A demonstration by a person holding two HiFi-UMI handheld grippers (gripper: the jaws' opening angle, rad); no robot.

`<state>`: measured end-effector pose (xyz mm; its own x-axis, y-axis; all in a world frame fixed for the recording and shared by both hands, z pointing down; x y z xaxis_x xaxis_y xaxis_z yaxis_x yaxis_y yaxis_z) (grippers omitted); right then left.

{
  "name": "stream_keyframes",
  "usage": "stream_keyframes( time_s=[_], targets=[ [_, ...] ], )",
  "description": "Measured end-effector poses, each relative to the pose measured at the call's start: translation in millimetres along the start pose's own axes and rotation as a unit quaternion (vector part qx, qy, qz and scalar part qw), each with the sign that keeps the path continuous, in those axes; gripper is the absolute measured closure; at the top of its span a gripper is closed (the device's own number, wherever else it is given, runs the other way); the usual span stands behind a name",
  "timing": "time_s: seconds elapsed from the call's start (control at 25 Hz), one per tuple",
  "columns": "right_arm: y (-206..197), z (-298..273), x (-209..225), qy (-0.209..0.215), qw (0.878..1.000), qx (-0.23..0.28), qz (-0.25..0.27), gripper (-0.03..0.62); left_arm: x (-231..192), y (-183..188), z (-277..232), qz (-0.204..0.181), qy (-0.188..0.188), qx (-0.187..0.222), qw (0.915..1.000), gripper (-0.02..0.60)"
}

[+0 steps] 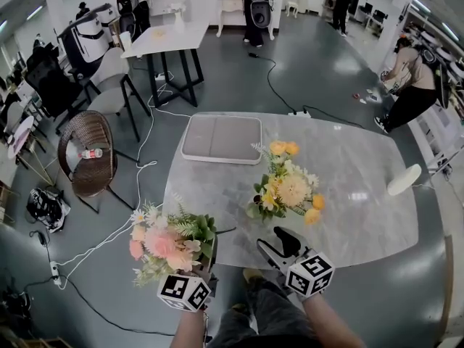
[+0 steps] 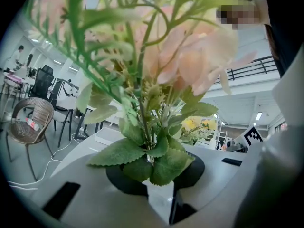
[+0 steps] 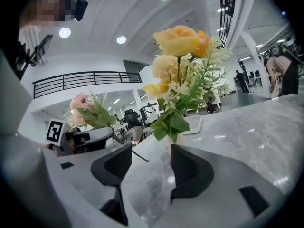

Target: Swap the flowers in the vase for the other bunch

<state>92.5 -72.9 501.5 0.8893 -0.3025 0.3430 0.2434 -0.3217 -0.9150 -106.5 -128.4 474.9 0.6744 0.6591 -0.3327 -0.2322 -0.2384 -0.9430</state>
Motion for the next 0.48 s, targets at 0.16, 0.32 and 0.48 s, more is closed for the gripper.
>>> stream_keyframes(
  time_s=[0.16,0.32,0.48],
  targets=[
    [-7.7,8.7,-10.1,-0.008,1.0,0.007,0.005,0.396,3.7,-4.6,13.5,0.0,-0.006,-0.001,1.0,0.494],
    [-5.3,17.1,-18.1,-0.021,1.0,0.017,0.012,0.477,7.8,-4.0,22.7,0.002,-0.014,-0.004,0.9999,0.494],
    [-7.6,28.6,-29.3,-0.027,0.999,0.027,0.017,0.531,12.6,-6.1,35.3,0.007,-0.022,-0.003,0.9997,0.494]
  ],
)
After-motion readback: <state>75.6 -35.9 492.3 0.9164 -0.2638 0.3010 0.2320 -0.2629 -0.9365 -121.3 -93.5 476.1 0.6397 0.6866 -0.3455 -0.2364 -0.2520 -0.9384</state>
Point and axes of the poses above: the fingertips, and each gripper's own axes: z backward along the fingers, x to its right, y out of its top, the point moved 5 cm from there along z, backward along the fingers, and after that the axes turned 6 degrees about x, right-handed, at the moved point
